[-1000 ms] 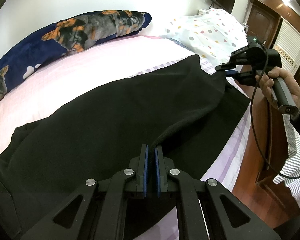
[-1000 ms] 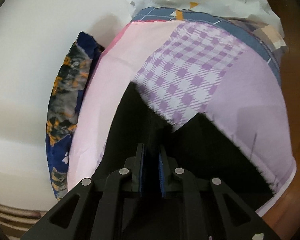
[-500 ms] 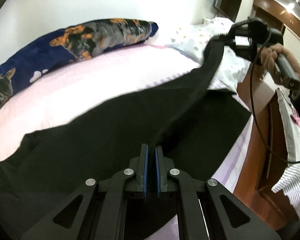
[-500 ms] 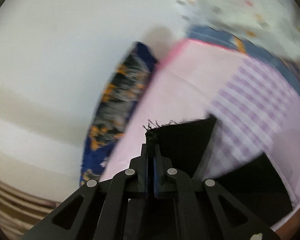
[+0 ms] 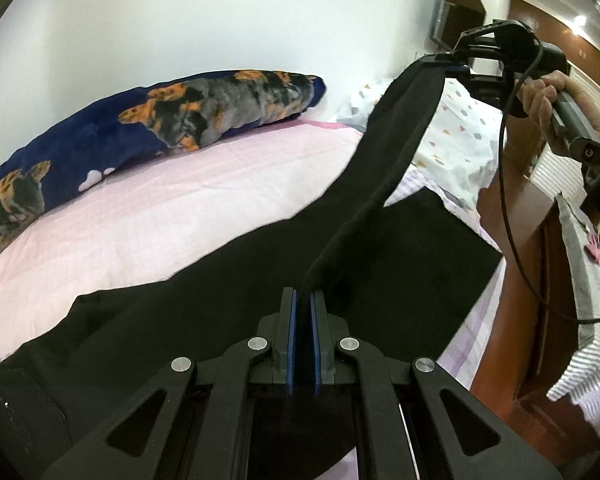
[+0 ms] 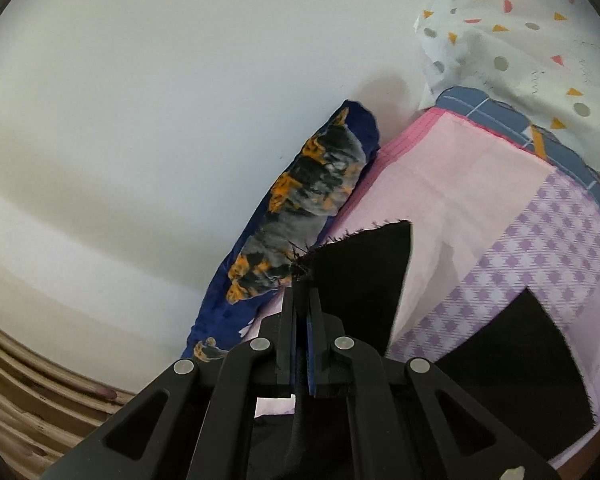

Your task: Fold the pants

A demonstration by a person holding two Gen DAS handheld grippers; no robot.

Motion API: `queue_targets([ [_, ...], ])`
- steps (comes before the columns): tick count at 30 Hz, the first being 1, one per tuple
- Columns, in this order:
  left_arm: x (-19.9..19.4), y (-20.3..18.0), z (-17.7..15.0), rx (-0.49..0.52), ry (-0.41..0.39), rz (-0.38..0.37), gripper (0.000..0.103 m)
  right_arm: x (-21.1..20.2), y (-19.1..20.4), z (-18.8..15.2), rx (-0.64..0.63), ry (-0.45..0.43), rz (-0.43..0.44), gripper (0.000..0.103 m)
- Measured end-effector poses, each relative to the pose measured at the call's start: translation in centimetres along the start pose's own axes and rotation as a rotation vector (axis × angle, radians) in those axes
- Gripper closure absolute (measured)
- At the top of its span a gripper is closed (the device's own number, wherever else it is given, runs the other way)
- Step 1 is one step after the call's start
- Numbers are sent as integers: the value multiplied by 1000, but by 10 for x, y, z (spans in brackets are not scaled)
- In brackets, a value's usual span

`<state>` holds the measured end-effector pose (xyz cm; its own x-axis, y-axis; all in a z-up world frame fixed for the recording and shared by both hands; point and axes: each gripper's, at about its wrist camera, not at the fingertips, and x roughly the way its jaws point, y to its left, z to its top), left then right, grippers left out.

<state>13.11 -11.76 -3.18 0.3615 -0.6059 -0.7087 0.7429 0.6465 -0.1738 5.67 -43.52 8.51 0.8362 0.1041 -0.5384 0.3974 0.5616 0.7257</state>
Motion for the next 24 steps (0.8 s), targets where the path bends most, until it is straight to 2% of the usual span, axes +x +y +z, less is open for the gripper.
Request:
queue_targets([
  [4,7,-19,-9,76,31,-18,96,-30,-35,-21,51,-37,-46,98],
  [6,13,-30,-17,120,63,-46,96,-47,-66,-37,81,-58,-112,98],
  [11,30,-46,-36,180,139,-85,96,-56,-150,-76,231,-21,-261,98],
  [14,40,-50,-45,198,174,-95,96,-50,-183,-95,280,1,-325,99],
  [18,43,-52,-50,212,193,-111,96,-53,-193,-105,285,-7,-334,99],
  [24,30,-54,-52,224,183,-159,96,-74,-179,-117,221,-50,-370,99],
])
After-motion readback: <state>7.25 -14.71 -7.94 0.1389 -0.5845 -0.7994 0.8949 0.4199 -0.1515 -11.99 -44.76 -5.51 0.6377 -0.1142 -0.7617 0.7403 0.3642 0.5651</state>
